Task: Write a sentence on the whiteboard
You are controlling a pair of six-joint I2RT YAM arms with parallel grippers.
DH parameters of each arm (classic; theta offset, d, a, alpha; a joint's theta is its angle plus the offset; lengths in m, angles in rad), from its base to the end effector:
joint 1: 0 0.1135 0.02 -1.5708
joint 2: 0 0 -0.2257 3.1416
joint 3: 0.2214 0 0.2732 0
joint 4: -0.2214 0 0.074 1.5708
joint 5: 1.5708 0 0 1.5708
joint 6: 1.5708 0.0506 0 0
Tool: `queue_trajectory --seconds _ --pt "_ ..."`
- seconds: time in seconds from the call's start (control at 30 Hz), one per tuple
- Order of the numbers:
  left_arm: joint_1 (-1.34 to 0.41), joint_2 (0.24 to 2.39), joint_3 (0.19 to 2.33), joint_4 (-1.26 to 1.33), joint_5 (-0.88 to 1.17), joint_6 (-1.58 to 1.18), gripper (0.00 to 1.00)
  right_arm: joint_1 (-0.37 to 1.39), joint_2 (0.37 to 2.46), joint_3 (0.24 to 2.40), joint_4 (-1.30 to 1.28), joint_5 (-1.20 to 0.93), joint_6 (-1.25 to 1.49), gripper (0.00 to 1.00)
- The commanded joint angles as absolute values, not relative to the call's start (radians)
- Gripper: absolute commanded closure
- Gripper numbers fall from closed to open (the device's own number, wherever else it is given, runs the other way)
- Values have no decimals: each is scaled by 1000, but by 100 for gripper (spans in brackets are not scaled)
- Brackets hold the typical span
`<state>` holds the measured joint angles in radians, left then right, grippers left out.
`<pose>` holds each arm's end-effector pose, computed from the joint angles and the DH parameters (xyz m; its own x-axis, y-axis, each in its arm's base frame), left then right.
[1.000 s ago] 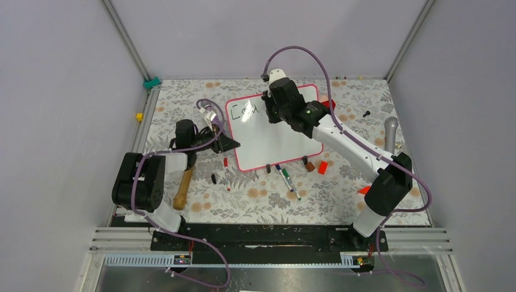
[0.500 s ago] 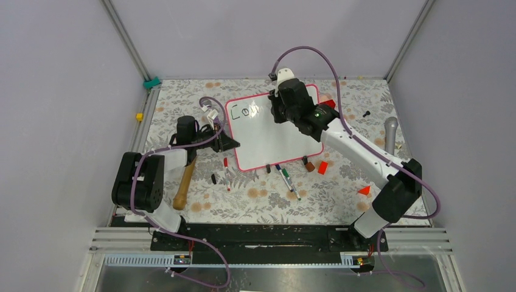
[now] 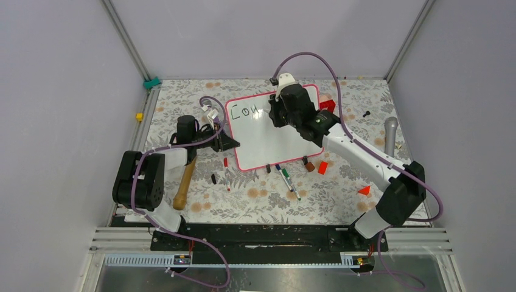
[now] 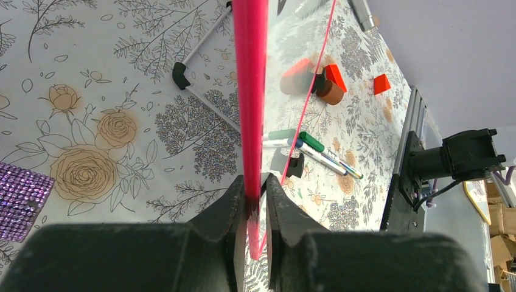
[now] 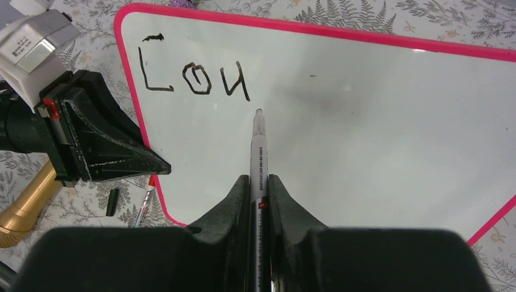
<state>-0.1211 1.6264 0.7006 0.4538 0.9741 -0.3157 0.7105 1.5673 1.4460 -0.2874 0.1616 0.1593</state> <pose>0.3245 -0.0817 0.1154 -0.6772 -0.0933 -0.7299 0.6196 0.4627 -0.6340 0.3121 0.2578 0.3172 -0.3818 -0.1220 -0.9162 -0.4773 0.8749 0.0824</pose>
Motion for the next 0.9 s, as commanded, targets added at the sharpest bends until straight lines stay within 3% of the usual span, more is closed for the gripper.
queue_trajectory --seconds 0.0,0.17,0.87 --pt "-123 1649 703 456 876 -275 93 705 1487 1410 -214 160 163 100" --pt "-124 1636 680 498 848 -299 100 706 1461 1383 -201 203 134 100" --pt "-129 1613 647 523 790 -316 100 707 1511 1406 -198 201 139 100"
